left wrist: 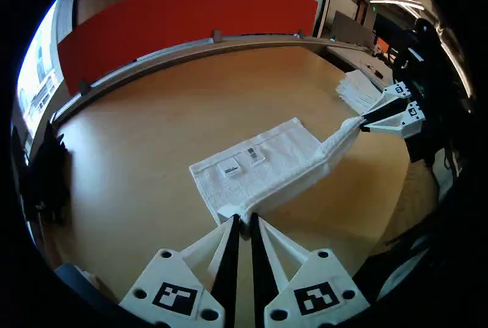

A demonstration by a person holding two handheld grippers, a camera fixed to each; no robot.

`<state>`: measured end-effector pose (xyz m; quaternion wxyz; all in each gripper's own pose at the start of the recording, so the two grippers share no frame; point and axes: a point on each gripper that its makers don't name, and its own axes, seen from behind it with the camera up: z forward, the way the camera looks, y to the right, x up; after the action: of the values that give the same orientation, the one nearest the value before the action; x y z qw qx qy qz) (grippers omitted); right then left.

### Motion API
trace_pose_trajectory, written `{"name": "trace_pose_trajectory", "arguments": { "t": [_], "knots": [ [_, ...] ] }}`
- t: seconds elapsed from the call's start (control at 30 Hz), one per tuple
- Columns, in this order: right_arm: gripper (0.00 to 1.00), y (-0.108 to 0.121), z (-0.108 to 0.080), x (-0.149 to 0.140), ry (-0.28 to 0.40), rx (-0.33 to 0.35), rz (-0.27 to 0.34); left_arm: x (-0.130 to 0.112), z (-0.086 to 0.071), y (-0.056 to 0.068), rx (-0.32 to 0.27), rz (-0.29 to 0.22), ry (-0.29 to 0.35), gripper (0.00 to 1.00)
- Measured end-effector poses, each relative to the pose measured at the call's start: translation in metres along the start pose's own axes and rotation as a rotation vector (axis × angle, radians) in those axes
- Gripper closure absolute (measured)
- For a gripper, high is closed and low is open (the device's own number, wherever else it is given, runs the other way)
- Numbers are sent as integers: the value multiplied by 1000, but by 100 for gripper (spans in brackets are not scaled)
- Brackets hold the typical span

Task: Fold towel

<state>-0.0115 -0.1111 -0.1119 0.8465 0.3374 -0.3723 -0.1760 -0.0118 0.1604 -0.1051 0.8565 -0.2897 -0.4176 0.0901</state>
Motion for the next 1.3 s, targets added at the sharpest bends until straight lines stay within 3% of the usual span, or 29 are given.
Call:
{"name": "trace_pose_trajectory", "arguments": {
  "t": [0.33,0.57,1.3],
  "knots": [
    [84,20,23,0,-31,-13,8,12,27,-17,30,5,-4,87],
    [84,27,35,-3,-49,-10,9,13,39,-23,34,19,-16,87],
    [83,42,82,-20,-104,-4,37,-2,93,-43,58,37,-64,87]
  ]
}}
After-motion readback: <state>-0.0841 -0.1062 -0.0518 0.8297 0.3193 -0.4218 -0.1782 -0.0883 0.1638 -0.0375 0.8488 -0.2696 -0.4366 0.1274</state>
